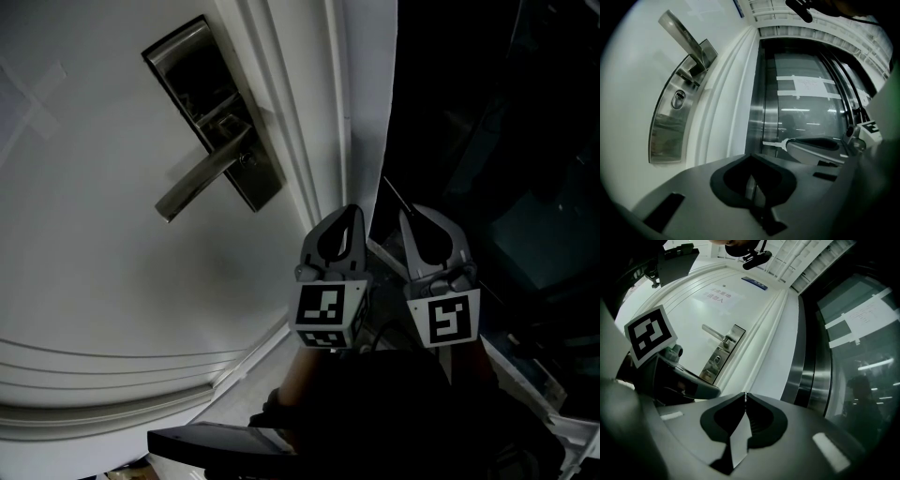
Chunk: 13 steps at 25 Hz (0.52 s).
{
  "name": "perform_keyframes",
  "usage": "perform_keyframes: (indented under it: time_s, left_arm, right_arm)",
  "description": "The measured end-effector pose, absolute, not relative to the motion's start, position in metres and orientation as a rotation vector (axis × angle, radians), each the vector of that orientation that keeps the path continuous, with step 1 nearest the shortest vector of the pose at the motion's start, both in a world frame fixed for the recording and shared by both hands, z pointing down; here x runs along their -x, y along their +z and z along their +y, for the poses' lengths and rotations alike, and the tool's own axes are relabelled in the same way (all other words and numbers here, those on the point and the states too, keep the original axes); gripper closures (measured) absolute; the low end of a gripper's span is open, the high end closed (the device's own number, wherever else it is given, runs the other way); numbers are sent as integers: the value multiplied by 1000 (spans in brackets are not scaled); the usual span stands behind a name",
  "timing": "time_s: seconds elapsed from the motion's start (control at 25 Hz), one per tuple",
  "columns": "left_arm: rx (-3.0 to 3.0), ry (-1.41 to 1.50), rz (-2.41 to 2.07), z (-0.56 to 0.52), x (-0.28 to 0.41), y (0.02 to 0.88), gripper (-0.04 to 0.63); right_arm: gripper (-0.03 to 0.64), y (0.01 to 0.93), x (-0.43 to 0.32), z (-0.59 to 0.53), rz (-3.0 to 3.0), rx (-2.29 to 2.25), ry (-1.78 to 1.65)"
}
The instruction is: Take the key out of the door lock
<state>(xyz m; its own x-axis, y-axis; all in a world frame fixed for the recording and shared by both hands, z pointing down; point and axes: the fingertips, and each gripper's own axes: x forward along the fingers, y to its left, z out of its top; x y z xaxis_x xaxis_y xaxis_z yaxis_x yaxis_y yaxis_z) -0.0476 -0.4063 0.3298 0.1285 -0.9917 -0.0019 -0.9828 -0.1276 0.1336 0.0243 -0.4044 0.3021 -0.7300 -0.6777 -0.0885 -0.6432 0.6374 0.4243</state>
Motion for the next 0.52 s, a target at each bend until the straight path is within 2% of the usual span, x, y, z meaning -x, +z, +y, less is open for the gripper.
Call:
perform_keyframes:
  time_s: [0.52]
  left_arm:
    - [-2286, -153, -2007, -404, 44, 323, 595]
  right_arm:
    - [604, 300, -27, -401, -2763, -1106, -694]
